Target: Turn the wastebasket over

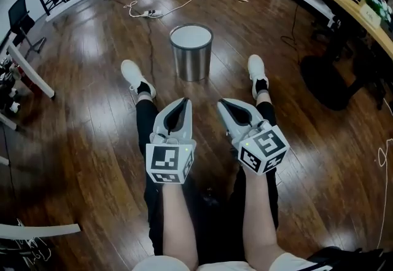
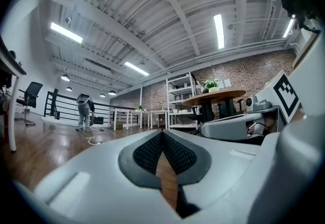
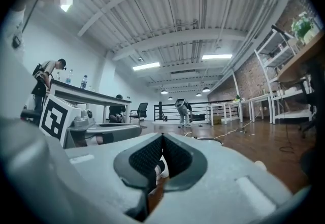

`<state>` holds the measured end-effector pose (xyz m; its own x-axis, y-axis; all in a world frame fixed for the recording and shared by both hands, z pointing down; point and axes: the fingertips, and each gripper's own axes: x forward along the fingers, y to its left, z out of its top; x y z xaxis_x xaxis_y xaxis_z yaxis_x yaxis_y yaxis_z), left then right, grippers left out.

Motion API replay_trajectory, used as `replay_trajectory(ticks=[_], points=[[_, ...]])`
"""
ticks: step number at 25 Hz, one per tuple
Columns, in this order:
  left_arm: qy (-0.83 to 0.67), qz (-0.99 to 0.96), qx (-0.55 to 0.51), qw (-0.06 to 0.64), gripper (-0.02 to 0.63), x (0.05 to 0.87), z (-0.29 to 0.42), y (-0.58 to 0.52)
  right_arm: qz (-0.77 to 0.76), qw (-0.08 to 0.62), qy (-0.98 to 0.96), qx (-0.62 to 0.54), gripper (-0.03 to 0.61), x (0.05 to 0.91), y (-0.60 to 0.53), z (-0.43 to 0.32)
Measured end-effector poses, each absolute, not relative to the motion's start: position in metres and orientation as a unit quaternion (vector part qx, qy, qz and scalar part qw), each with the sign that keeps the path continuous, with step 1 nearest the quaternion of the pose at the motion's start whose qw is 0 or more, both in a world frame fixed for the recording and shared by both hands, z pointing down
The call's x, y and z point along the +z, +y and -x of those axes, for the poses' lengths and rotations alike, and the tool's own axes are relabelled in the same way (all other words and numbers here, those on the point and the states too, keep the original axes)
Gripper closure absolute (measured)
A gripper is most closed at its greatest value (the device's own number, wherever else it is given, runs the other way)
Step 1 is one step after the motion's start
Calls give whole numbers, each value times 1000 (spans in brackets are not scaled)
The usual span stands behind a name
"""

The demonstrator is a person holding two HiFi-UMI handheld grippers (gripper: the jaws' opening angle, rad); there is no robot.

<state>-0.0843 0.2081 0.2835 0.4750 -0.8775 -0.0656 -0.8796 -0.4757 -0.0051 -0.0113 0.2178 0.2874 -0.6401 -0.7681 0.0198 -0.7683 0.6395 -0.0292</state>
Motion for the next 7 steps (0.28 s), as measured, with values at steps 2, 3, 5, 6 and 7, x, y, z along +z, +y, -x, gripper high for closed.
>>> replay_trajectory(ticks=[2,3,5,6,7], points=[[513,858,19,18,597,289,80,210,-420,7,-907,21,586,292,218,10],[512,858,14,14,597,293,74,211,-421,12,-906,26,586,296,220,3],[507,862,11,-4,597,303,54,216,-432,28,-901,38,586,304,226,-20],[503,864,11,-16,597,307,42,219,-439,38,-896,45,586,308,230,-34],[499,866,12,-29,597,312,31,222,-447,48,-892,51,586,312,234,-48]])
